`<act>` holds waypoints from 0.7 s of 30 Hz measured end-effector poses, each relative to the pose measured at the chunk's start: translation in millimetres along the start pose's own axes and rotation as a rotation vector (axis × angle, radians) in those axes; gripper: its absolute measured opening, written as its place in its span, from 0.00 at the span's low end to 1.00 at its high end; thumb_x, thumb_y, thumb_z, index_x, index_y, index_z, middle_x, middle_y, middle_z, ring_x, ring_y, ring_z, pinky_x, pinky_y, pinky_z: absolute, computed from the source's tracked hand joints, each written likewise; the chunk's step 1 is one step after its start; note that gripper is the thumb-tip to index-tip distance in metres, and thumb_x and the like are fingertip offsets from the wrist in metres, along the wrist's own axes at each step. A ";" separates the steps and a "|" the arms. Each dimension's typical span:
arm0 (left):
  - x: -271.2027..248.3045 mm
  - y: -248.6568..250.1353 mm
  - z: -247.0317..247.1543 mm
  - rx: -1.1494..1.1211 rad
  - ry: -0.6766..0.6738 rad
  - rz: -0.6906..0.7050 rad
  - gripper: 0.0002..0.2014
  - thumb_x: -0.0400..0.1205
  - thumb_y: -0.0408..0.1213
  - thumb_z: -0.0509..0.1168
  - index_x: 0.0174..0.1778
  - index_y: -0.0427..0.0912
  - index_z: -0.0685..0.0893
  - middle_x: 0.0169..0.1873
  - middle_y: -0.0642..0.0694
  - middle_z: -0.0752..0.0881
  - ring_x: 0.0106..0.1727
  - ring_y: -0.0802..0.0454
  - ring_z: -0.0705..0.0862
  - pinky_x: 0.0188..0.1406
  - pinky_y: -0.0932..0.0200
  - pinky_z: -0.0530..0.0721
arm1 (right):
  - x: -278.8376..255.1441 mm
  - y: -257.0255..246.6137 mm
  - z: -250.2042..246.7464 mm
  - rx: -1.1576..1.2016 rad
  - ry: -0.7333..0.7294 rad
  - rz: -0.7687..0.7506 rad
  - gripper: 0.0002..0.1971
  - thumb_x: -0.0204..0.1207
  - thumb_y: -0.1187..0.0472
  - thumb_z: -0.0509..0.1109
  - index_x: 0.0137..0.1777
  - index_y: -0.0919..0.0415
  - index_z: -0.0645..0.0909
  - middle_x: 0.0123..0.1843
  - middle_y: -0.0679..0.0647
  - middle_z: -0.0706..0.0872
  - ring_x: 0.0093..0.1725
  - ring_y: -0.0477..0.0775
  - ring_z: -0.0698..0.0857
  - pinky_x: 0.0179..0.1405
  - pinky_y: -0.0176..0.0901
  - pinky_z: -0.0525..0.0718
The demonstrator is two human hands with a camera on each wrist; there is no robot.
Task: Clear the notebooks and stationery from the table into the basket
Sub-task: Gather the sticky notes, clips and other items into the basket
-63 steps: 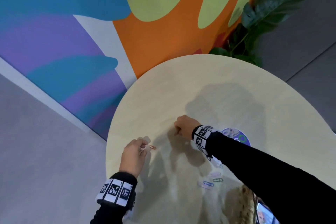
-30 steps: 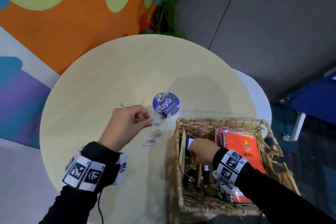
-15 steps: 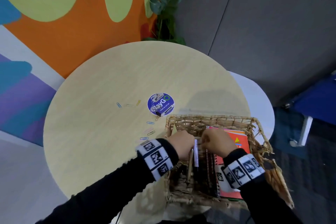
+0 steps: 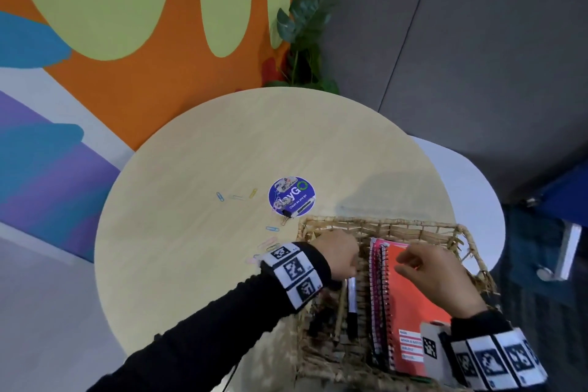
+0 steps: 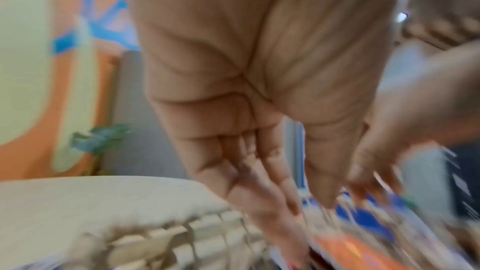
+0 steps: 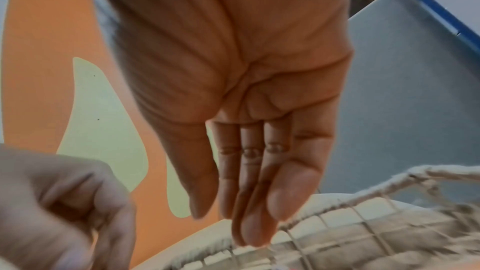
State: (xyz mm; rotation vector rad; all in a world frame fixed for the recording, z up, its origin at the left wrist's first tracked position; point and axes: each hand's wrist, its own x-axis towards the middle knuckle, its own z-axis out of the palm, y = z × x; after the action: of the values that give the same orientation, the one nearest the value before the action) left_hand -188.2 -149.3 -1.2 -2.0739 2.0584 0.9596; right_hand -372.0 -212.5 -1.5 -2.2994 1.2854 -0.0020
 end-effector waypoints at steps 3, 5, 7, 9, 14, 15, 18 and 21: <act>-20.1 -43.6 -22.5 -0.395 0.340 -0.023 0.08 0.78 0.38 0.67 0.48 0.40 0.89 0.44 0.46 0.91 0.45 0.53 0.87 0.48 0.62 0.83 | 17.5 -25.1 -12.6 0.107 0.025 -0.058 0.05 0.72 0.60 0.75 0.37 0.52 0.87 0.31 0.44 0.88 0.35 0.44 0.86 0.39 0.42 0.83; -34.8 -83.3 -30.6 -0.526 0.516 -0.110 0.07 0.78 0.35 0.67 0.46 0.41 0.89 0.38 0.50 0.89 0.39 0.59 0.83 0.41 0.71 0.78 | 36.3 -51.3 -21.7 0.193 0.066 -0.096 0.06 0.71 0.61 0.74 0.35 0.51 0.87 0.28 0.43 0.88 0.32 0.43 0.86 0.39 0.42 0.83; -45.7 -127.3 -27.9 -0.574 0.611 -0.249 0.08 0.78 0.32 0.65 0.47 0.40 0.90 0.41 0.49 0.90 0.37 0.58 0.84 0.41 0.72 0.77 | 60.5 -84.5 -26.3 0.286 0.095 -0.154 0.06 0.71 0.64 0.72 0.35 0.54 0.87 0.27 0.47 0.88 0.32 0.48 0.88 0.39 0.45 0.84; -54.3 -168.6 -15.8 -0.574 0.607 -0.415 0.08 0.79 0.32 0.65 0.48 0.39 0.89 0.47 0.44 0.91 0.44 0.51 0.86 0.49 0.66 0.78 | 89.7 -122.1 -22.9 0.361 0.091 -0.212 0.06 0.72 0.66 0.71 0.35 0.57 0.86 0.28 0.50 0.88 0.32 0.54 0.88 0.38 0.47 0.84; -68.4 -241.6 25.8 -0.568 0.517 -0.669 0.10 0.80 0.36 0.64 0.54 0.38 0.86 0.54 0.40 0.90 0.57 0.44 0.87 0.55 0.61 0.77 | 171.5 -210.2 34.8 0.211 -0.080 -0.336 0.06 0.72 0.67 0.69 0.43 0.63 0.88 0.41 0.53 0.89 0.43 0.54 0.86 0.53 0.48 0.85; -69.8 -250.1 31.0 -0.581 0.532 -0.687 0.09 0.80 0.36 0.64 0.54 0.40 0.86 0.53 0.42 0.90 0.57 0.45 0.87 0.52 0.64 0.76 | 185.6 -223.6 52.5 0.158 -0.122 -0.353 0.07 0.73 0.67 0.69 0.46 0.65 0.88 0.46 0.57 0.90 0.48 0.57 0.86 0.56 0.48 0.84; -67.7 -268.5 38.5 -0.624 0.596 -0.708 0.06 0.80 0.35 0.64 0.48 0.49 0.84 0.44 0.48 0.87 0.56 0.48 0.87 0.46 0.69 0.70 | 216.9 -252.6 102.0 -0.061 -0.278 -0.352 0.12 0.76 0.66 0.66 0.57 0.67 0.85 0.60 0.62 0.87 0.62 0.62 0.84 0.62 0.46 0.81; -60.1 -286.4 39.0 -0.627 0.667 -0.710 0.09 0.80 0.33 0.64 0.52 0.44 0.87 0.43 0.46 0.89 0.54 0.45 0.88 0.45 0.70 0.70 | 236.0 -267.7 138.3 -0.220 -0.385 -0.301 0.14 0.78 0.66 0.64 0.60 0.69 0.83 0.63 0.64 0.85 0.63 0.64 0.83 0.63 0.49 0.82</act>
State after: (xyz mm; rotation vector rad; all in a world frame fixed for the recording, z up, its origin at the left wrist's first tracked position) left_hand 66.6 -48.9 -111.3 -3.4585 0.9714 0.9094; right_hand 5.3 -227.9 -64.3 -2.4971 0.7720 0.4760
